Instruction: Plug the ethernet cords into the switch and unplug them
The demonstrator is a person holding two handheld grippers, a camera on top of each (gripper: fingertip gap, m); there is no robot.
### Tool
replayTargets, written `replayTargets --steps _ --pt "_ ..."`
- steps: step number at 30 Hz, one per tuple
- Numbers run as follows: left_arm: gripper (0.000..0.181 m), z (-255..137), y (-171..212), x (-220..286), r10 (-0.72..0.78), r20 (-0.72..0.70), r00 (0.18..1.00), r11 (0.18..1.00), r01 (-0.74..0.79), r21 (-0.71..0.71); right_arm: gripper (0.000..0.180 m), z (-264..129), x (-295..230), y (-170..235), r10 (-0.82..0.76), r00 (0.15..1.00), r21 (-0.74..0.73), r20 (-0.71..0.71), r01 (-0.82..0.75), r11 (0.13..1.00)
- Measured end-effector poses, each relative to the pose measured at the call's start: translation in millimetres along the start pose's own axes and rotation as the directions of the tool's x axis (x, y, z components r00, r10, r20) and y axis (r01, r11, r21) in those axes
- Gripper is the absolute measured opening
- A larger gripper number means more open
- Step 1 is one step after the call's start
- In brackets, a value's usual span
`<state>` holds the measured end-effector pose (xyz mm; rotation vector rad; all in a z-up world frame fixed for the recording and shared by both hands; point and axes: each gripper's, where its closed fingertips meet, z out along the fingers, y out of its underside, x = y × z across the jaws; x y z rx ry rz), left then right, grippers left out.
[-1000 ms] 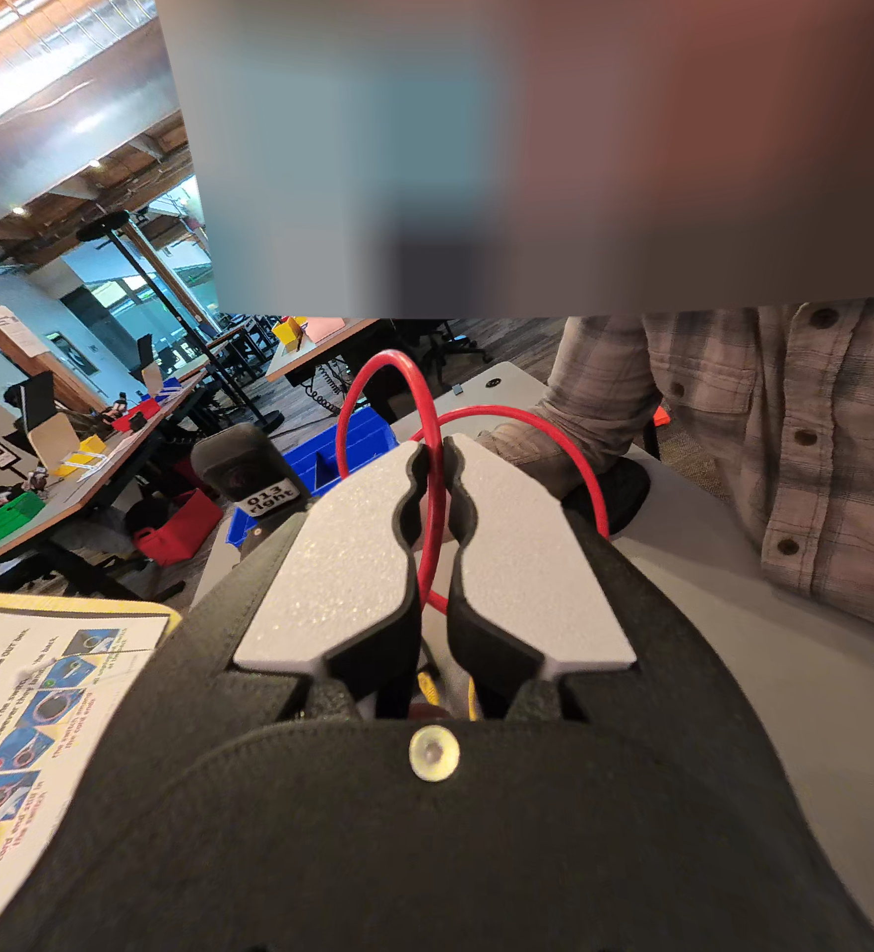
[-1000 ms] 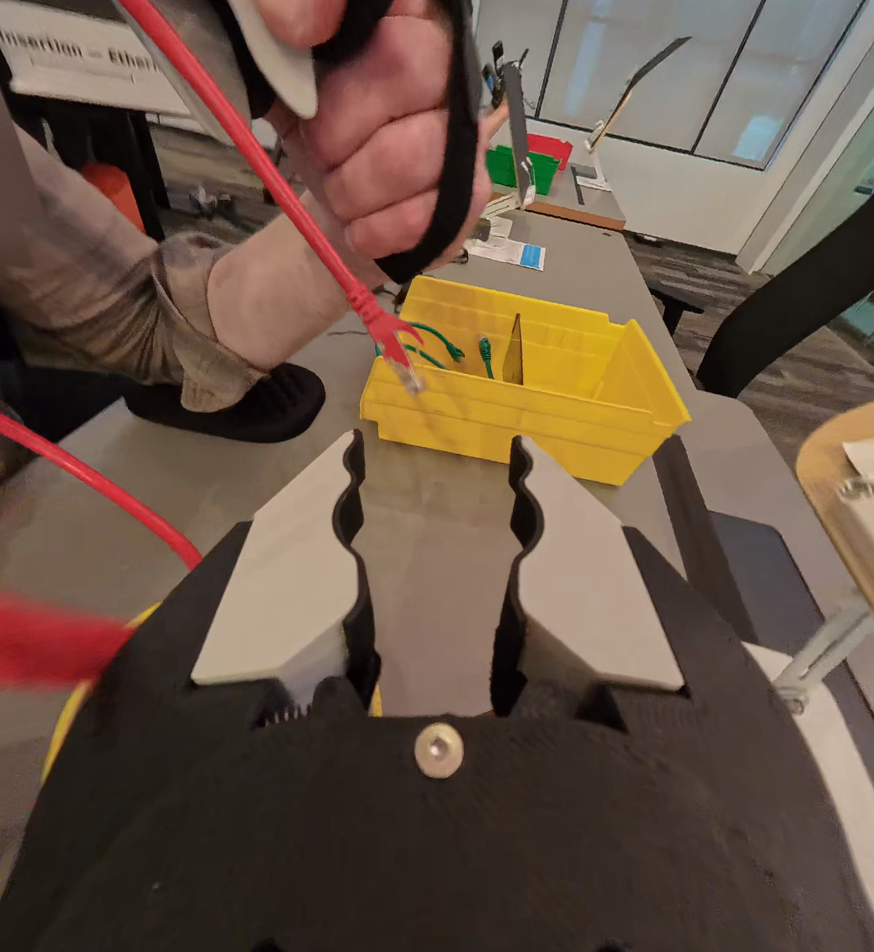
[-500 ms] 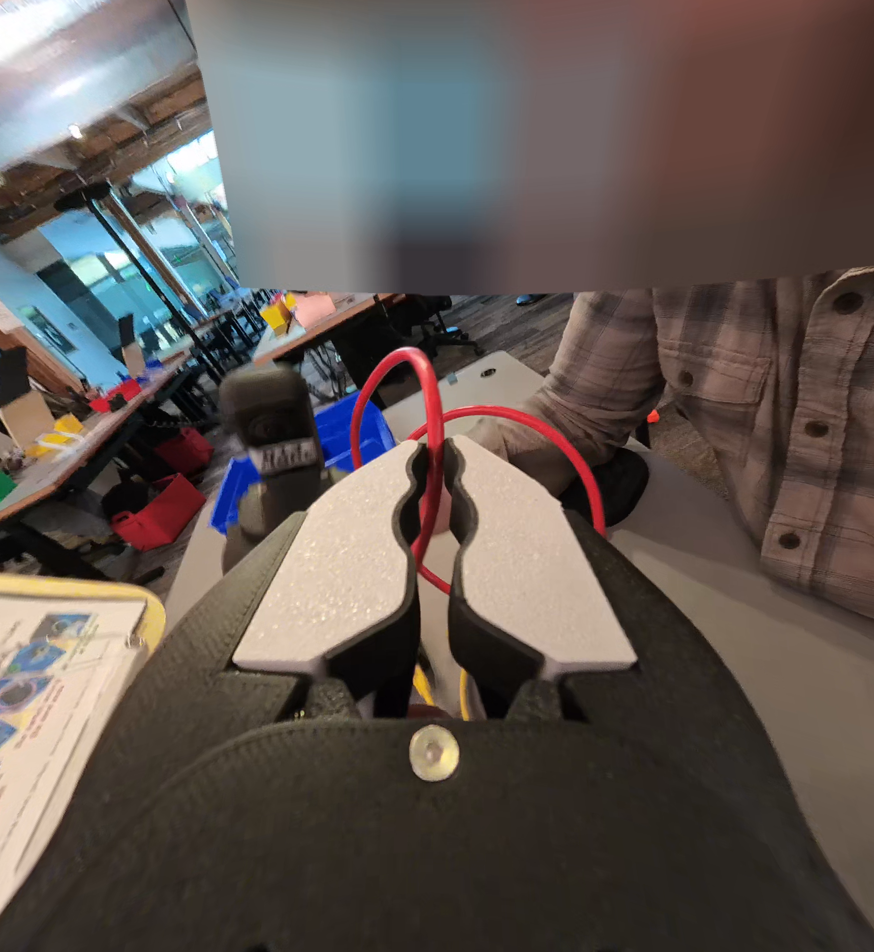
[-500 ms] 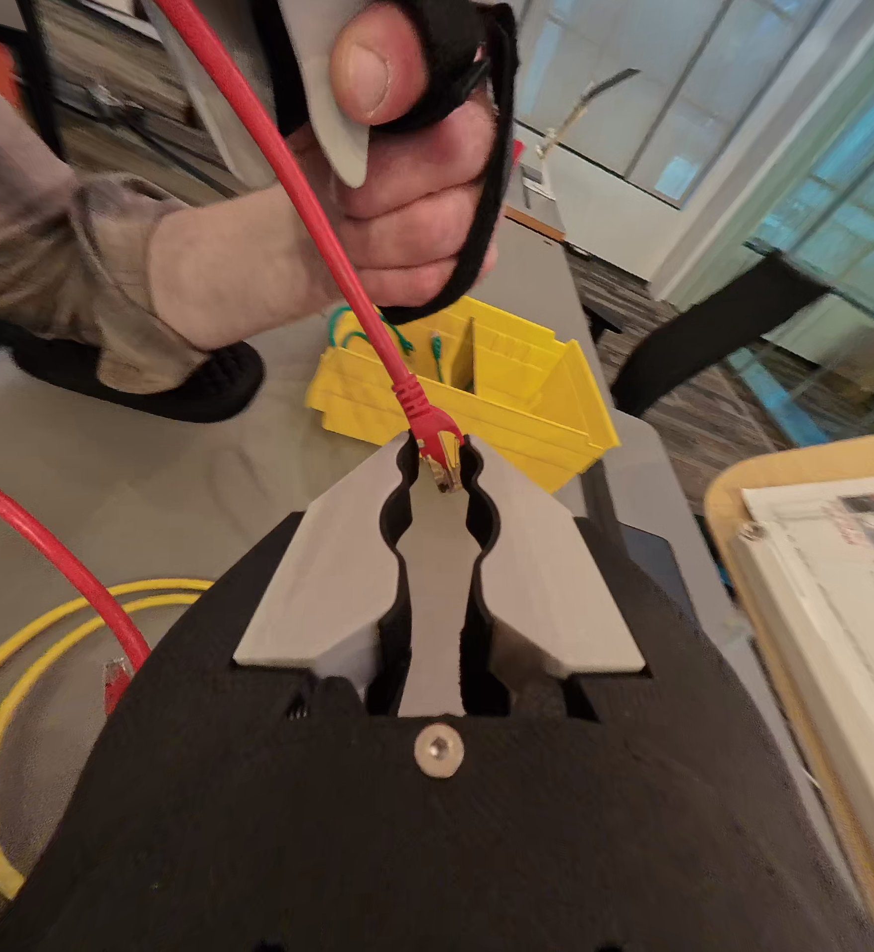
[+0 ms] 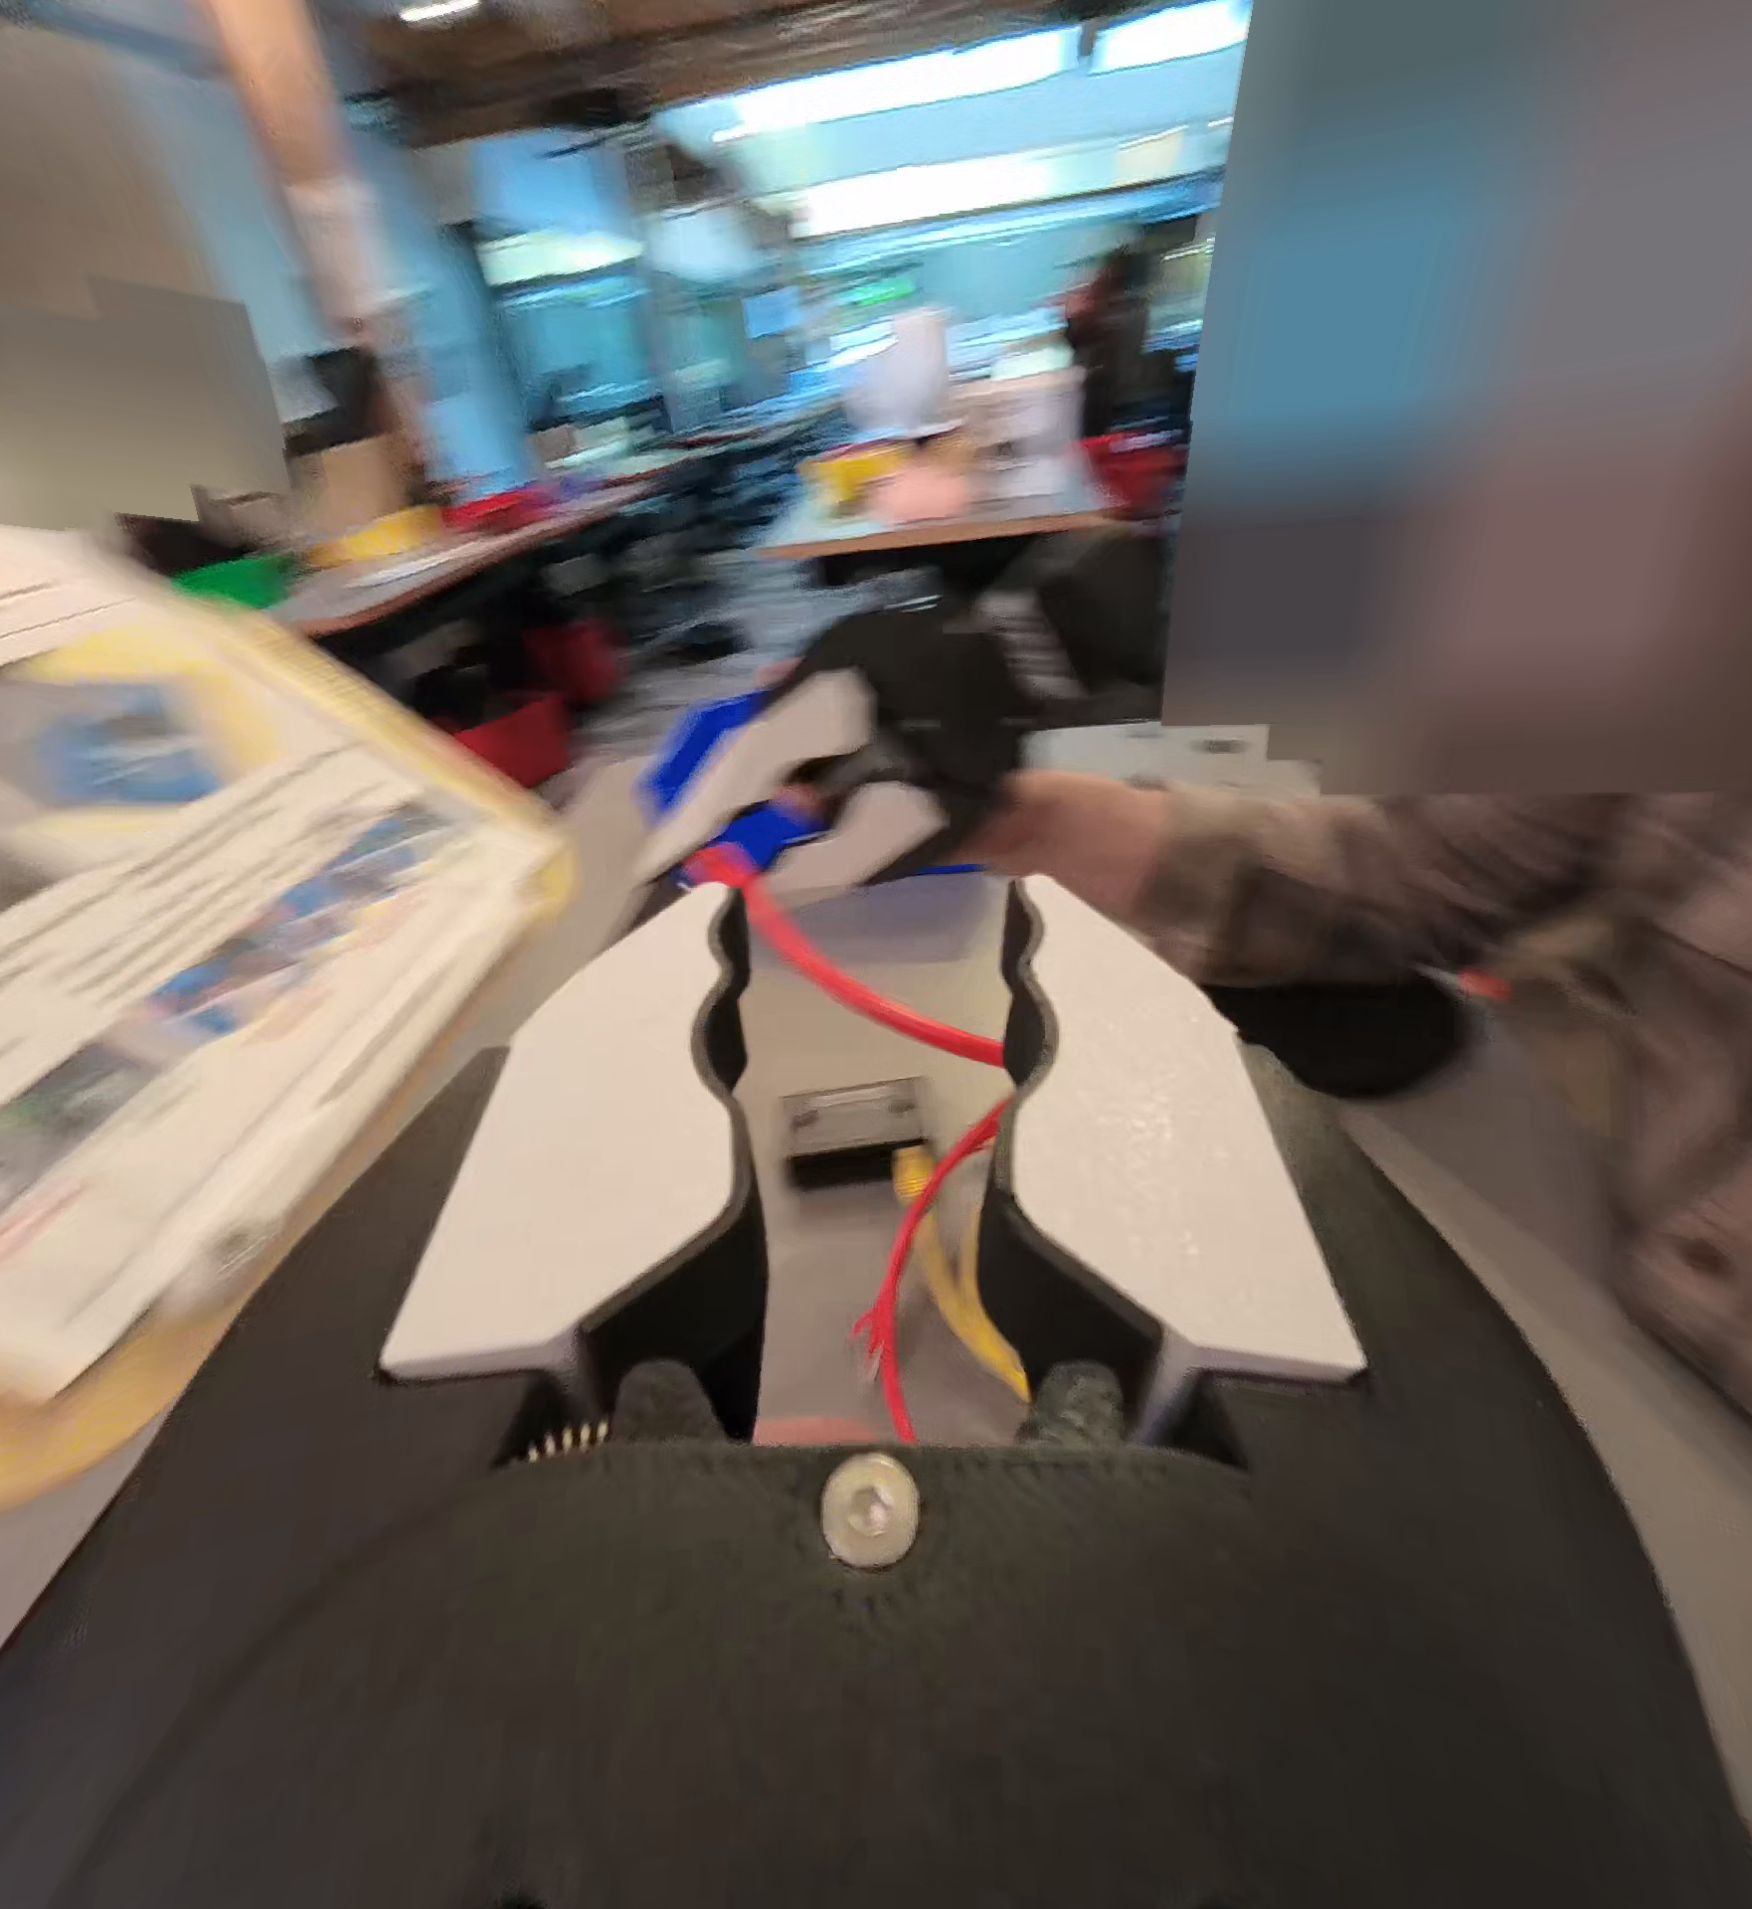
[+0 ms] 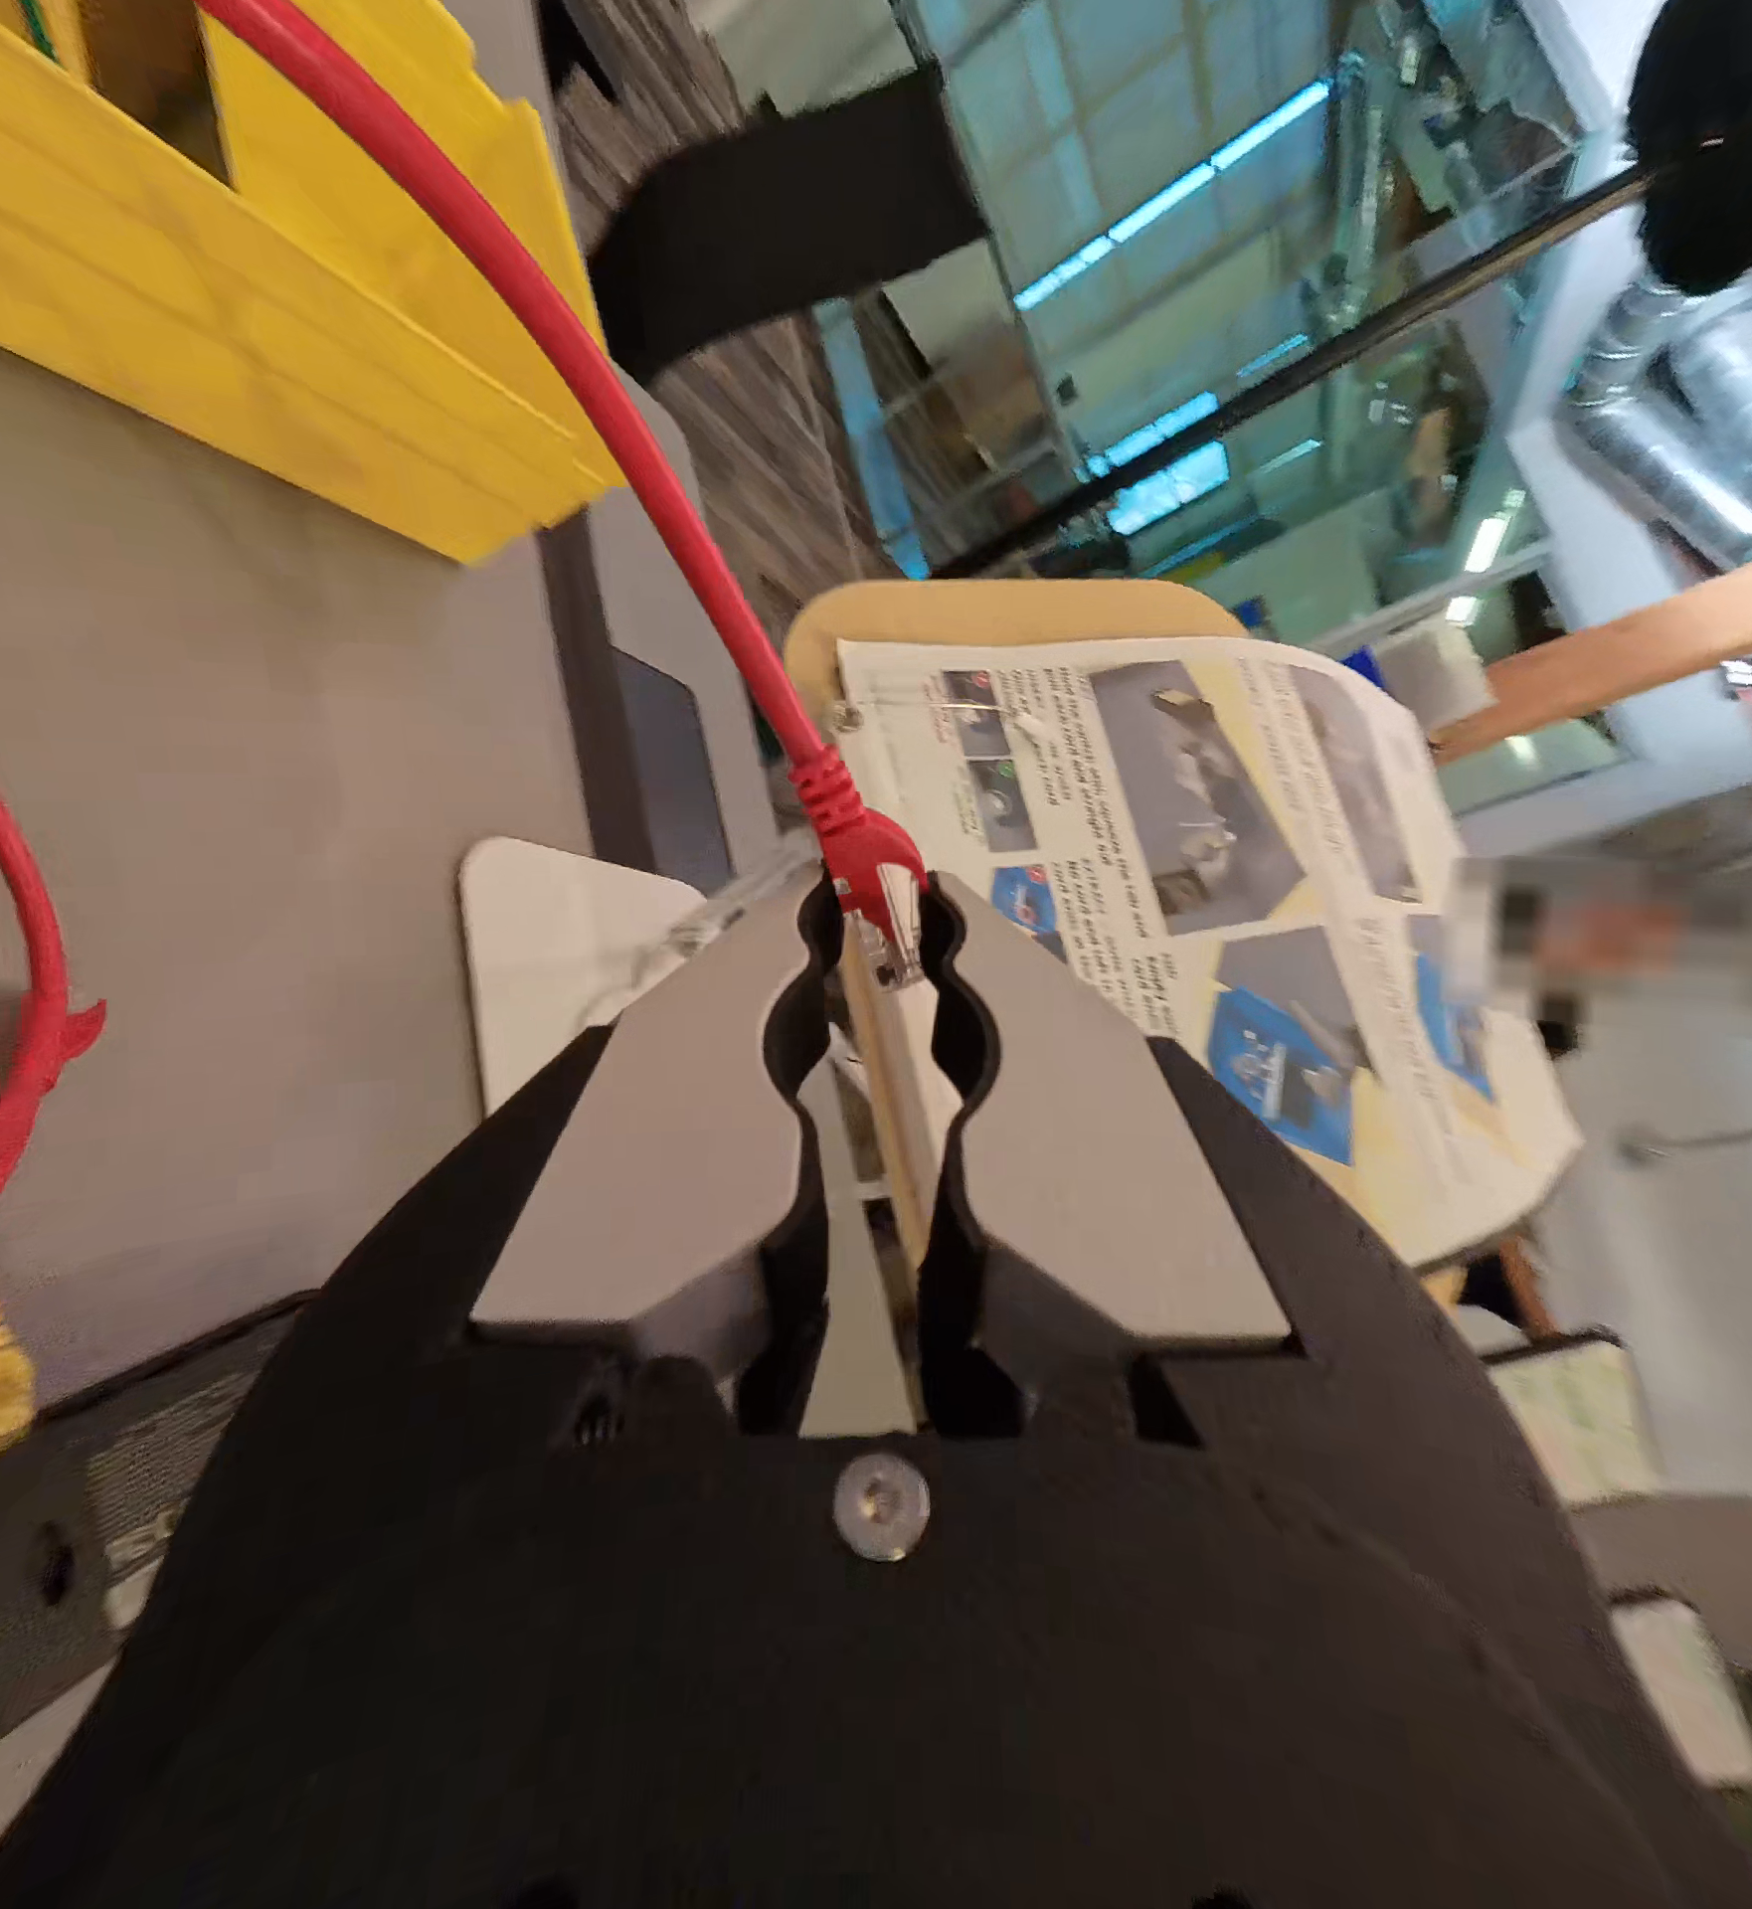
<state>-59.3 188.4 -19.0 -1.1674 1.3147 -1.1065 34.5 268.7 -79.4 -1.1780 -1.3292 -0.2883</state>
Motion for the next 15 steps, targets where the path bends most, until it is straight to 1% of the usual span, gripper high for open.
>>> replayTargets --steps 1,2,4,5,6,7,9,12,13,15 --pt "0.051 0.8 -0.1 -8.6 -0.01 0.067 0.998 1.0 0.012 -0.026 0.012 0.2 4.6 0.6 -0.026 0.999 -0.022 -0.043 0.025 0.999" --pt "0.059 3.1 -0.4 -11.3 -0.021 0.098 0.995 0.999 0.025 -0.043 0.012 1.3 6.6 1.5 -0.061 0.996 -0.052 -0.073 0.057 0.997" --pt "0.059 8.8 2.7 -25.2 -0.032 0.216 0.976 0.994 0.053 -0.092 0.012 5.6 6.5 4.6 -0.129 0.986 -0.125 -0.106 0.116 0.985" --pt "0.063 14.5 3.3 -23.9 -0.02 0.224 0.974 0.993 0.046 -0.108 0.012 7.6 6.5 4.0 -0.162 0.979 -0.149 -0.127 0.143 0.979" --pt "0.064 20.9 3.0 -22.9 -0.022 0.234 0.972 0.992 0.05 -0.114 0.012 10.0 4.4 1.9 -0.192 0.972 -0.163 -0.138 0.169 0.972" --pt "0.063 26.1 4.8 -27.5 -0.023 0.277 0.961 0.99 0.062 -0.13 0.012 12.3 3.7 -0.2 -0.213 0.964 -0.178 -0.157 0.185 0.967" --pt "0.066 39.2 11.8 -25.6 0.004 0.286 0.958 0.982 0.049 -0.18 0.012 16.3 -0.6 -7.9 -0.241 0.954 -0.182 -0.18 0.208 0.961" --pt "0.069 47.1 30.6 -34.7 0.027 0.317 0.948 0.965 0.058 -0.256 0.012 21.5 -10.6 -22.9 -0.268 0.943 -0.164 -0.195 0.238 0.957" --pt "0.069 47.1 38.7 -39.3 0.024 0.327 0.945 0.957 0.073 -0.282 0.011 22.5 -13.3 -27.8 -0.271 0.941 -0.155 -0.203 0.242 0.958" --pt "0.075 47.0 52.5 -41.7 -0.016 0.302 0.953 0.944 0.114 -0.309 0.011 23.6 -15.5 -33.7 -0.25 0.944 -0.14 -0.217 0.223 0.965"
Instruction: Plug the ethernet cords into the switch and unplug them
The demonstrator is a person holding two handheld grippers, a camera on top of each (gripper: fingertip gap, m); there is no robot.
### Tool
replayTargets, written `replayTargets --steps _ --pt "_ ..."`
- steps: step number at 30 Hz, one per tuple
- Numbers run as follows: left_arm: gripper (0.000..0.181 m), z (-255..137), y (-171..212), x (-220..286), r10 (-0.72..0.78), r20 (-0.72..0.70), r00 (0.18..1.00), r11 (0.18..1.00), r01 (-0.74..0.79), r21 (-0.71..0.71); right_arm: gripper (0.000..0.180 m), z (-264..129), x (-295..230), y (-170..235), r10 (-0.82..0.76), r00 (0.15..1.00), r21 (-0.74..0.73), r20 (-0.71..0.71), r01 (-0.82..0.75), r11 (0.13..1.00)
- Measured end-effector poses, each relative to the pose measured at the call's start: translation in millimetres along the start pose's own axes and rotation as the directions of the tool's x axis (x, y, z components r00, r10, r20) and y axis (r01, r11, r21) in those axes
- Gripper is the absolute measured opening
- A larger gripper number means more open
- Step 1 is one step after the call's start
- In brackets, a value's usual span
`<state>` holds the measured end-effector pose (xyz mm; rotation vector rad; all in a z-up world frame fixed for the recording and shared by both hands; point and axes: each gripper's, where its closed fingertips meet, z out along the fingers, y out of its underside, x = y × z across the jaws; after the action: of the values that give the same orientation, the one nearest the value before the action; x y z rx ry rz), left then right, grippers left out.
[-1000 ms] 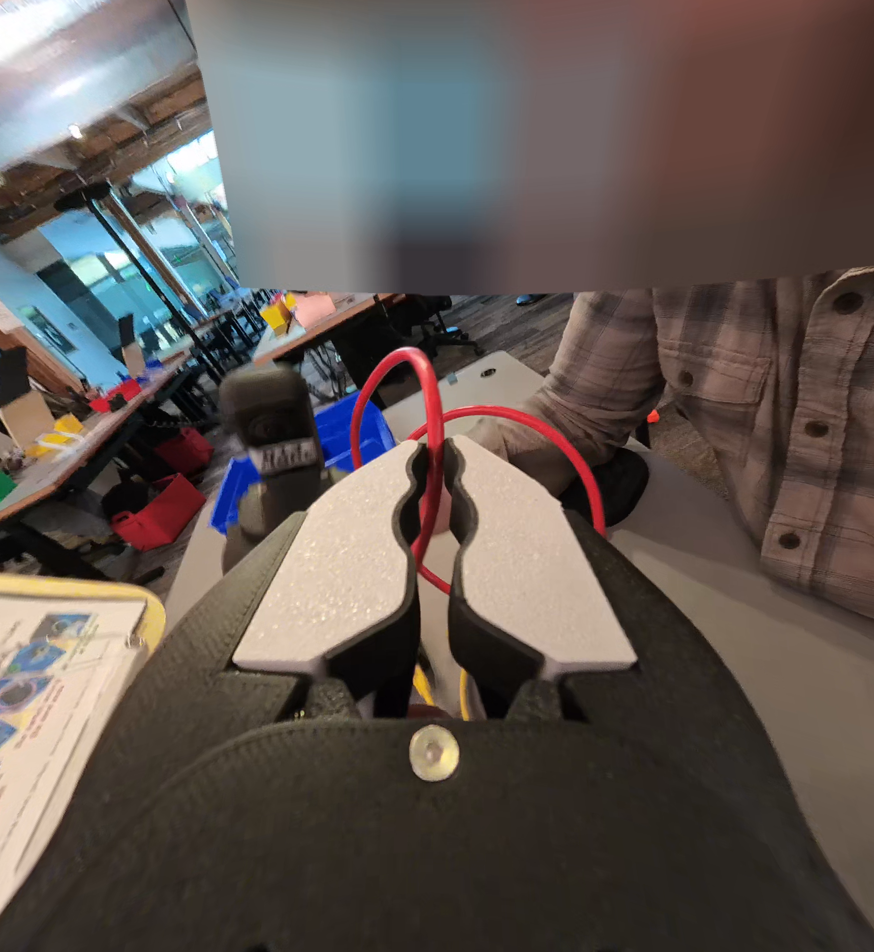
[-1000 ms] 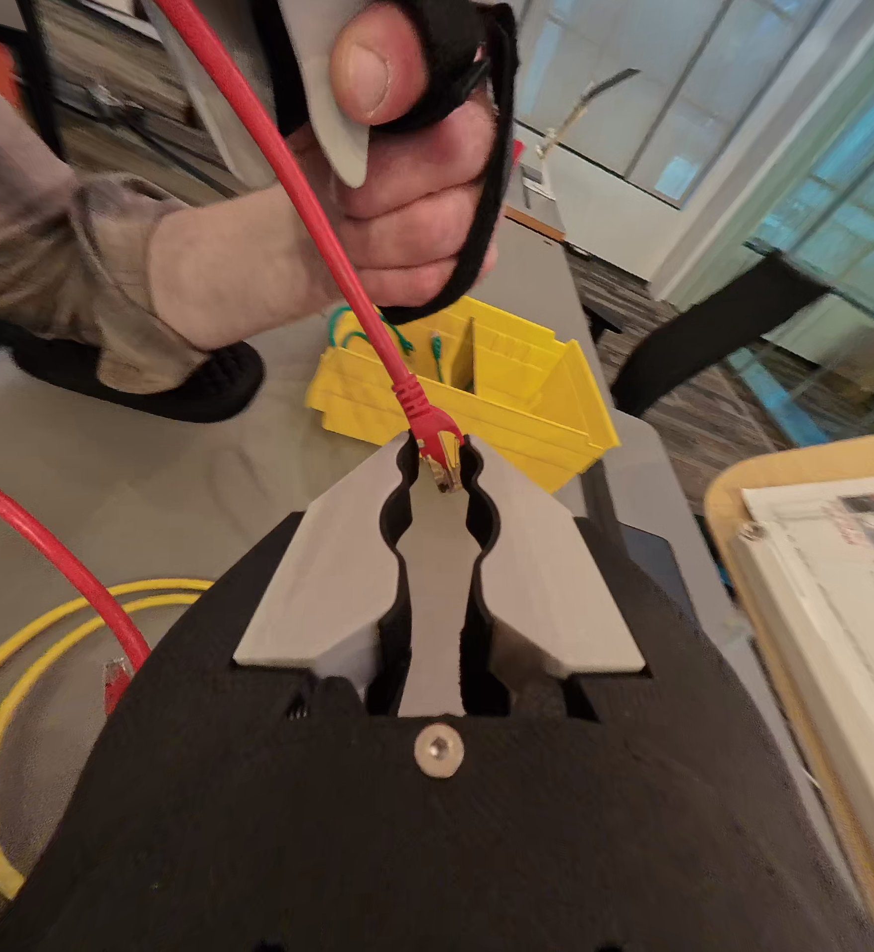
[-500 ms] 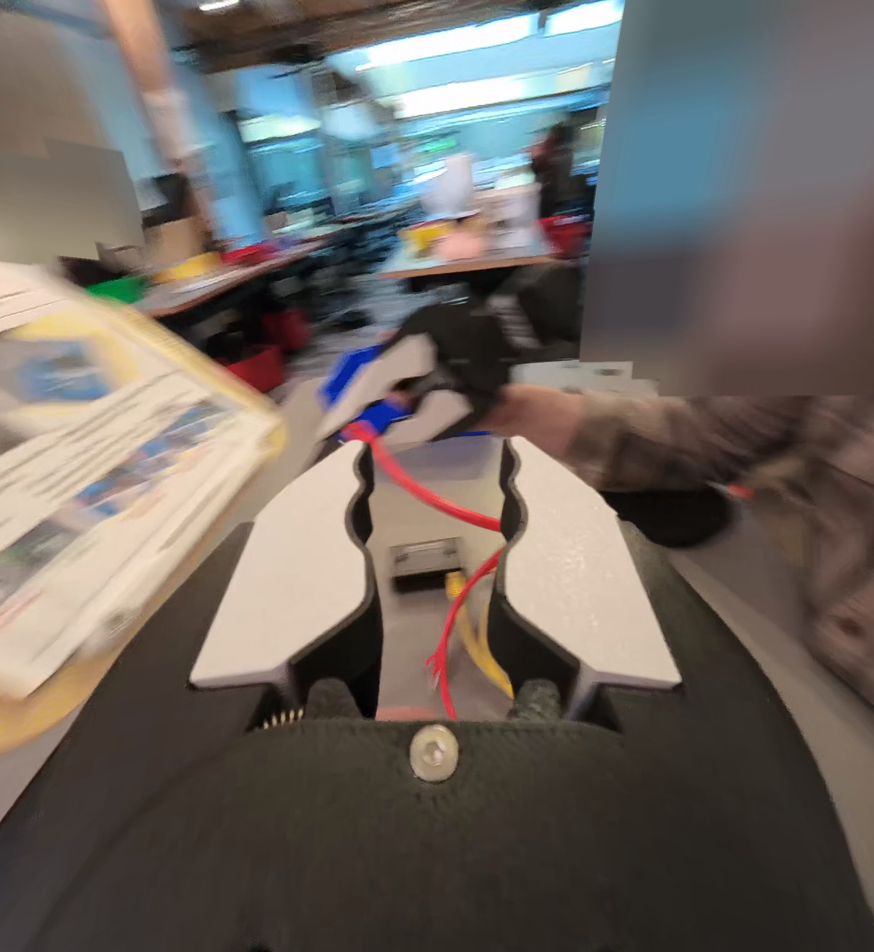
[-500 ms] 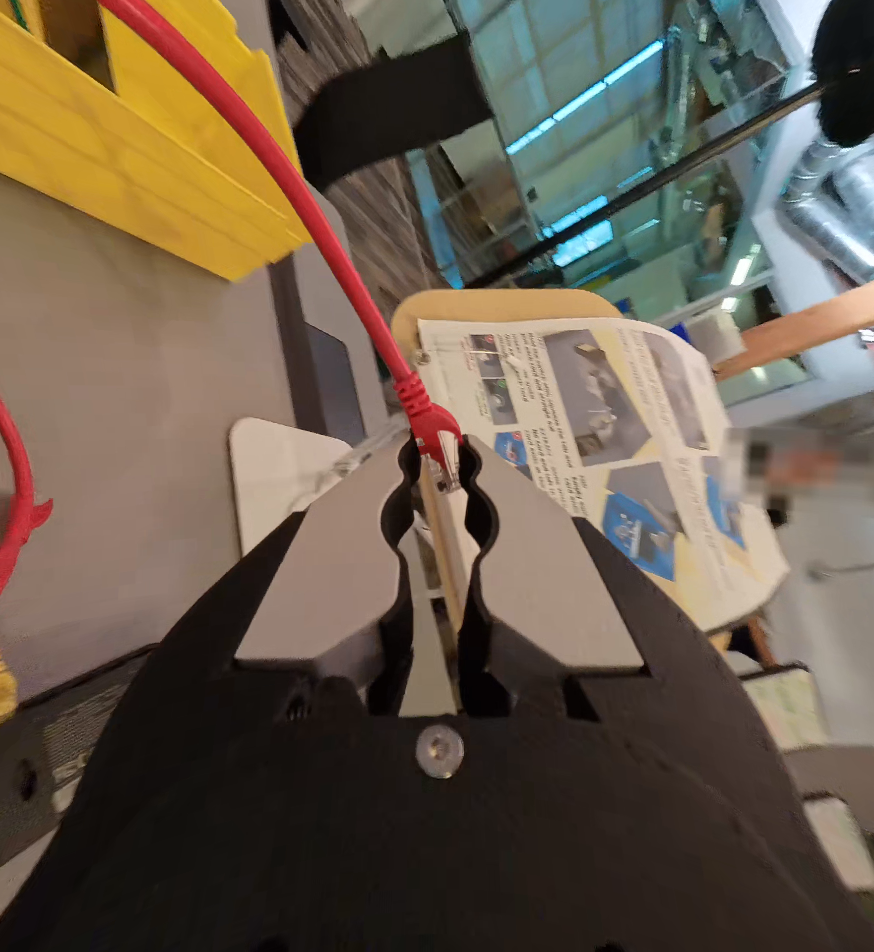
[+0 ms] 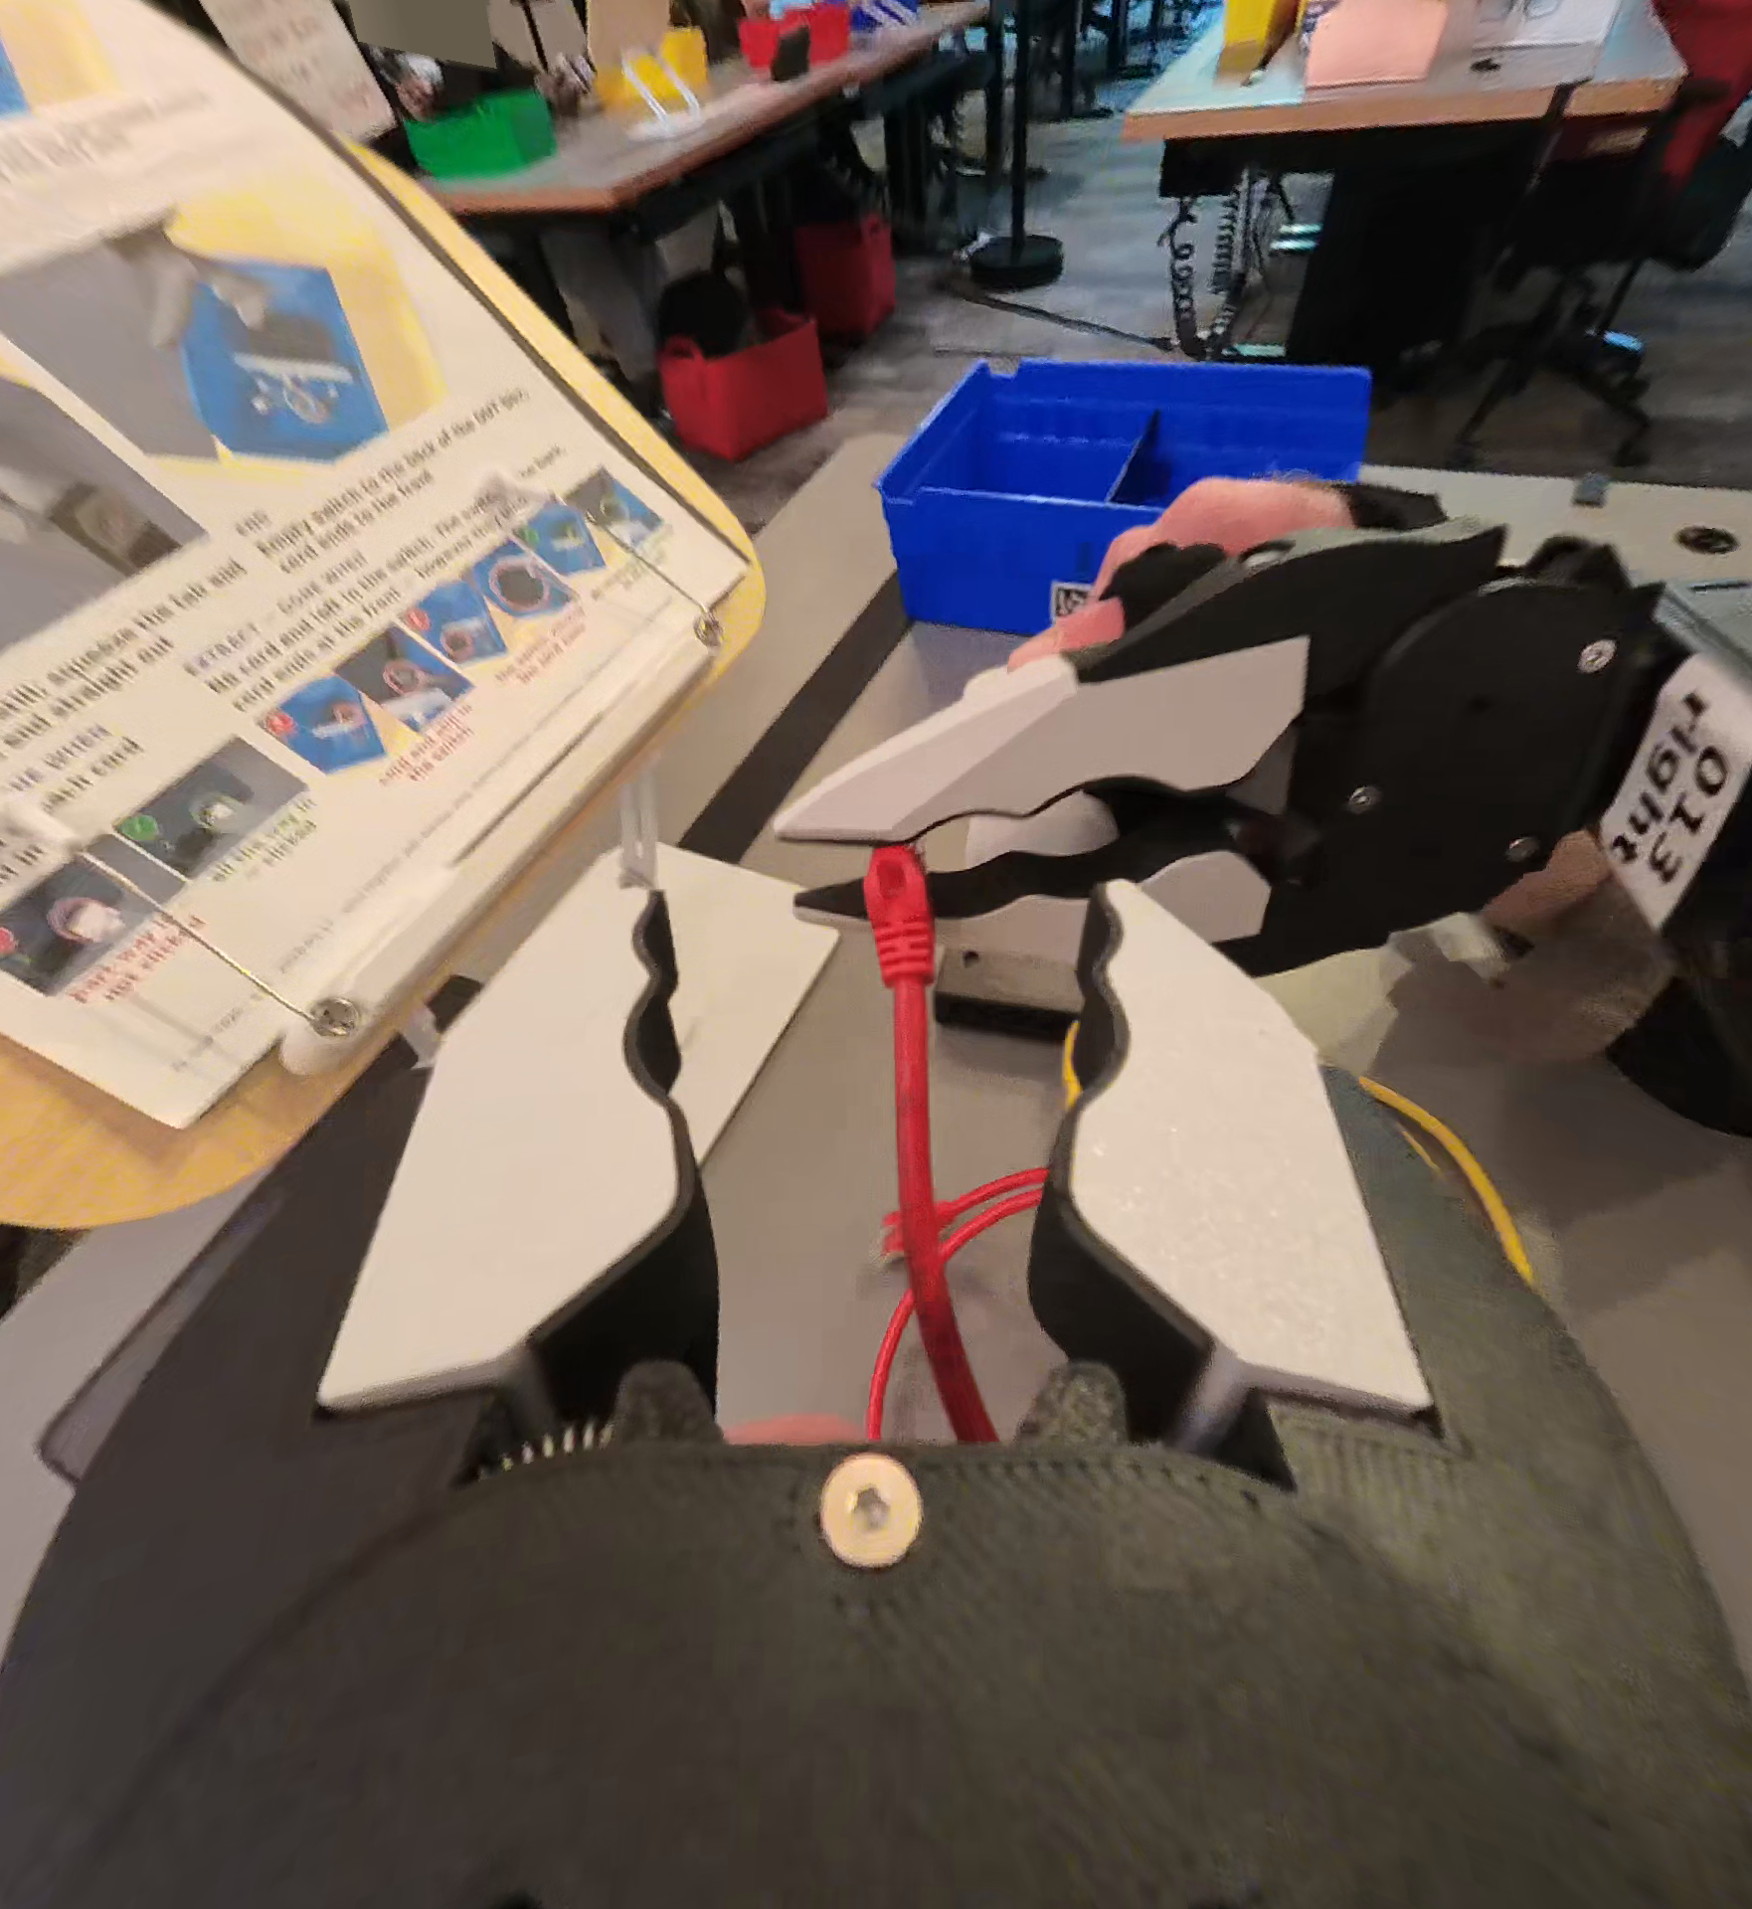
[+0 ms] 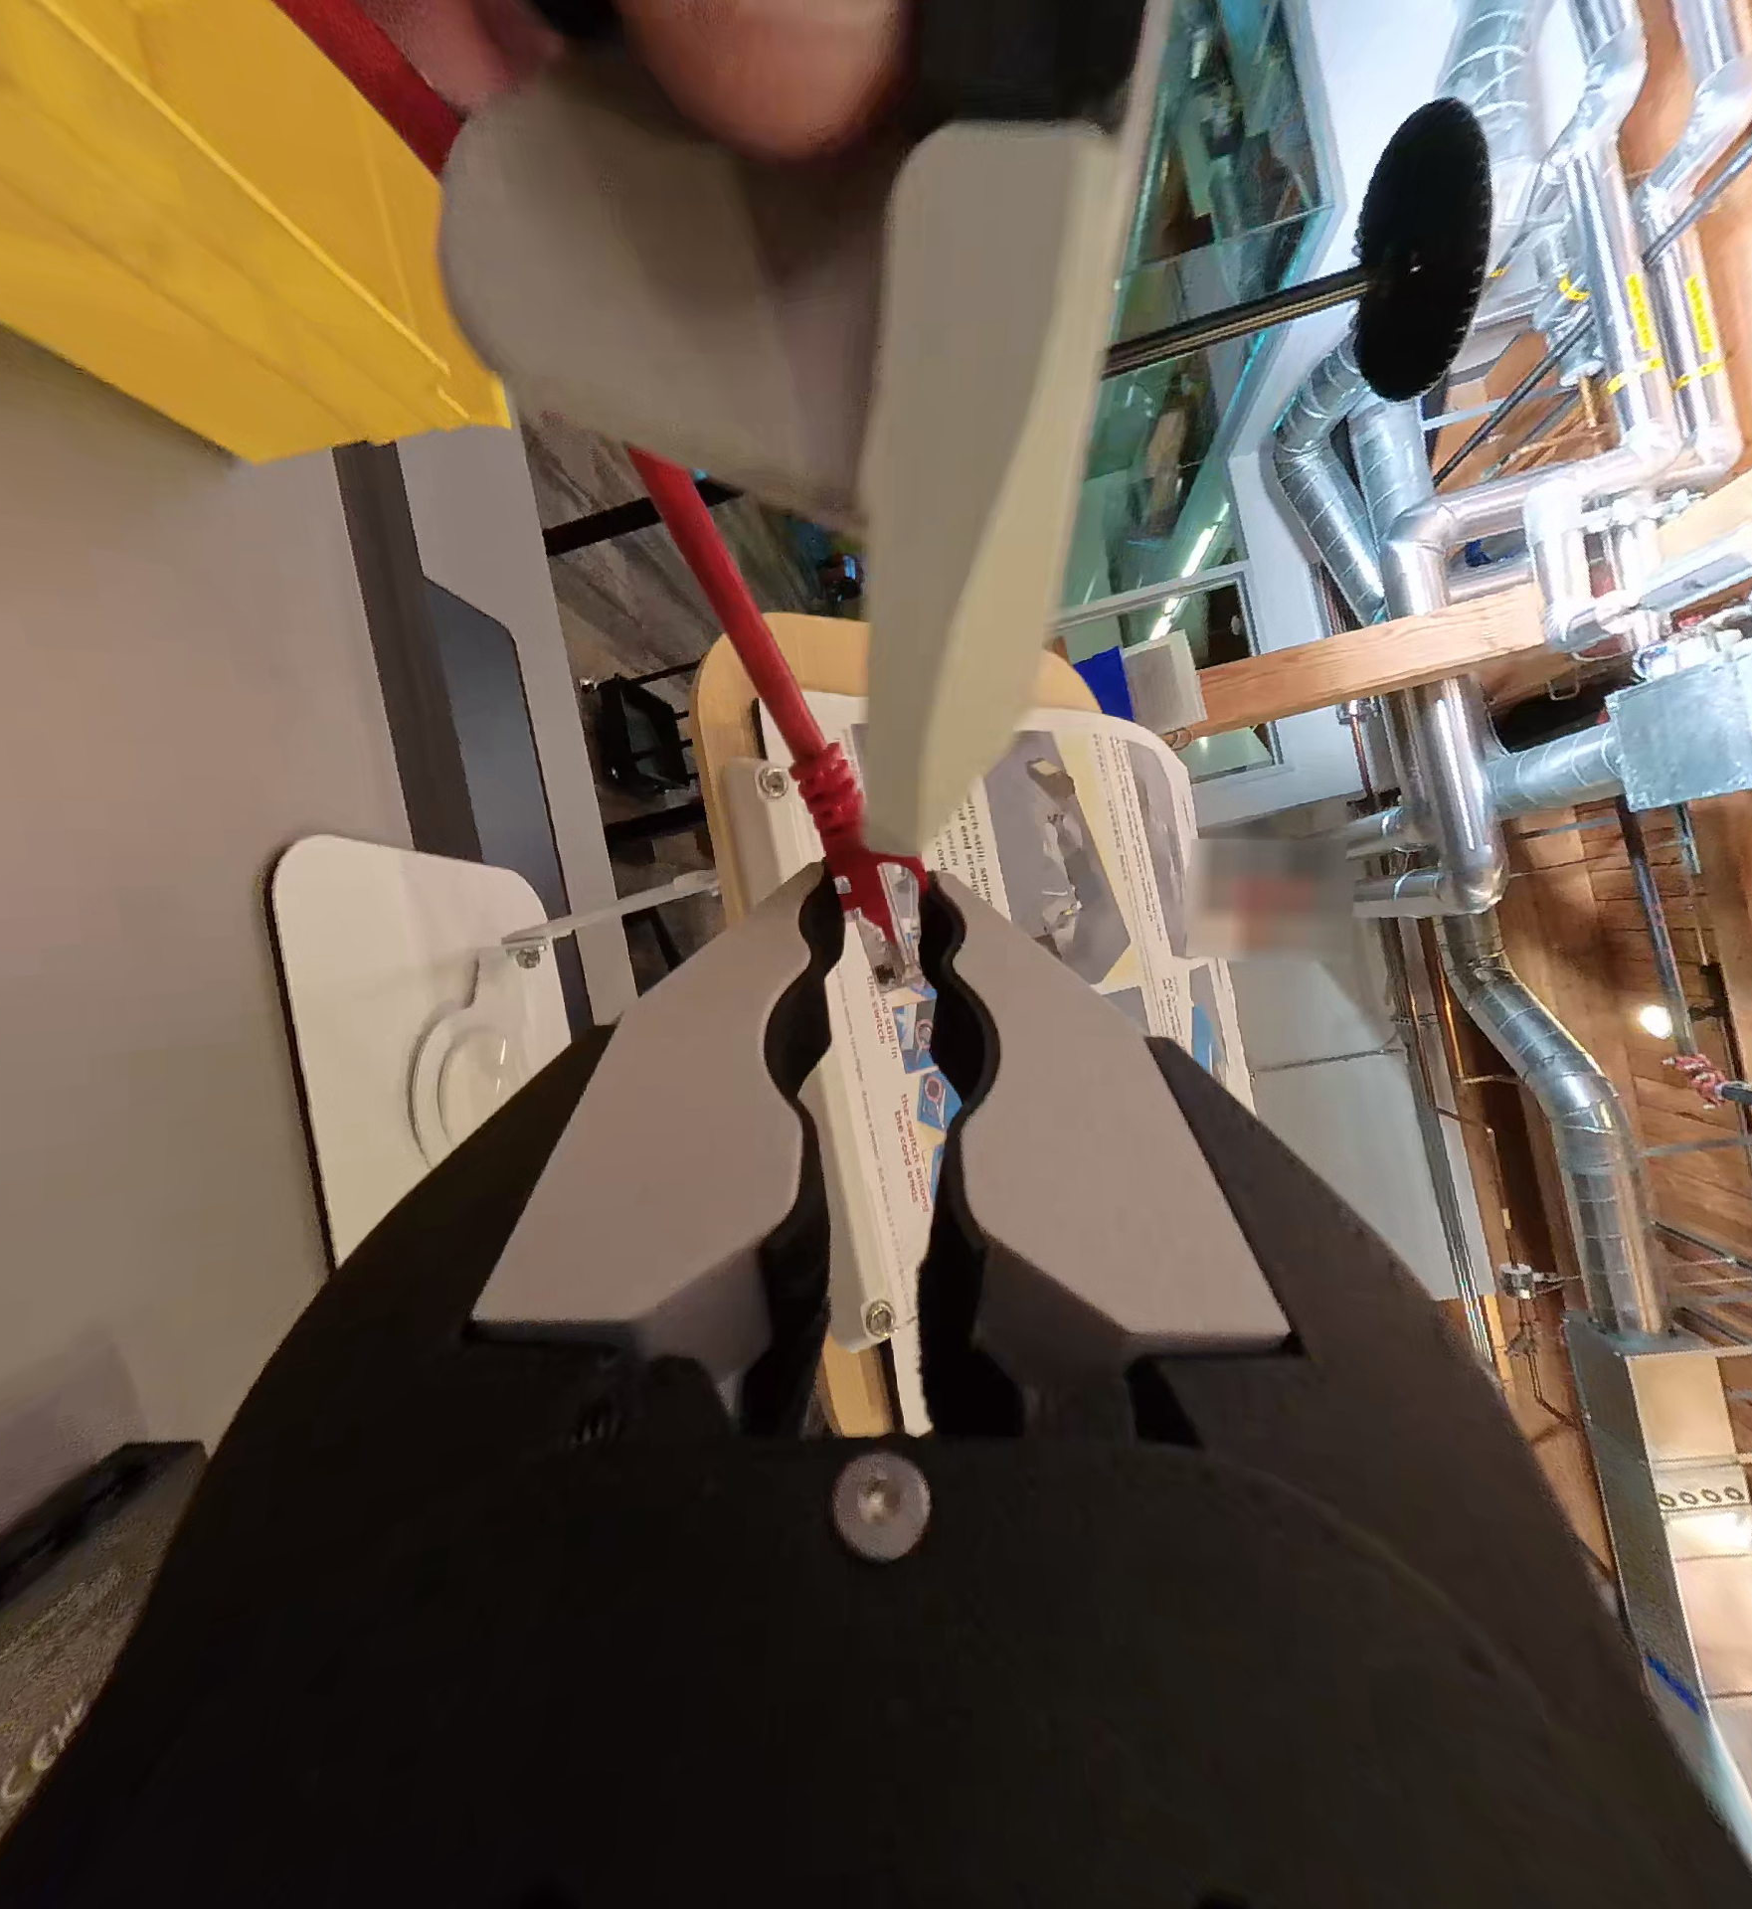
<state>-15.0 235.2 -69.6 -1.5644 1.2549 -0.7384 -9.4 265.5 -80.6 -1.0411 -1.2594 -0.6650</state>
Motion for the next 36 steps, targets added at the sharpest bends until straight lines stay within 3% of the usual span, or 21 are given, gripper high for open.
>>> replayTargets --steps 4,8,14,18,26,36 --pt "0.081 1.8 16.2 1.9 -0.122 -0.163 0.979 0.992 0.123 -0.002 0.011 -2.3 12.8 2.9 0.086 0.995 -0.004 -0.049 -0.086 0.996" --pt "0.08 10.4 19.5 12.3 -0.137 -0.266 0.954 0.989 0.147 0.02 0.011 -3.0 25.5 17.6 0.208 0.975 -0.016 -0.073 -0.209 0.978" --pt "0.053 23.6 -8.7 1.0 -0.198 -0.269 0.942 0.916 0.276 0.291 0.011 -1.0 33.4 38.5 0.47 0.882 0.007 -0.047 -0.47 0.883" --pt "0.041 23.2 -19.8 -8.2 -0.262 -0.275 0.925 0.812 0.366 0.455 0.011 1.7 28.5 39.5 0.444 0.894 -0.019 -0.059 -0.446 0.895" --pt "0.048 24.5 -26.2 3.8 -0.186 -0.221 0.958 0.854 0.268 0.446 0.01 2.0 23.6 29.6 0.32 0.943 -0.029 -0.087 -0.324 0.946" --pt "0.019 27.1 -23.2 1.1 -0.186 -0.16 0.969 0.87 0.238 0.432 0.01 -0.6 24.8 22.0 0.259 0.958 -0.045 -0.123 -0.266 0.963"
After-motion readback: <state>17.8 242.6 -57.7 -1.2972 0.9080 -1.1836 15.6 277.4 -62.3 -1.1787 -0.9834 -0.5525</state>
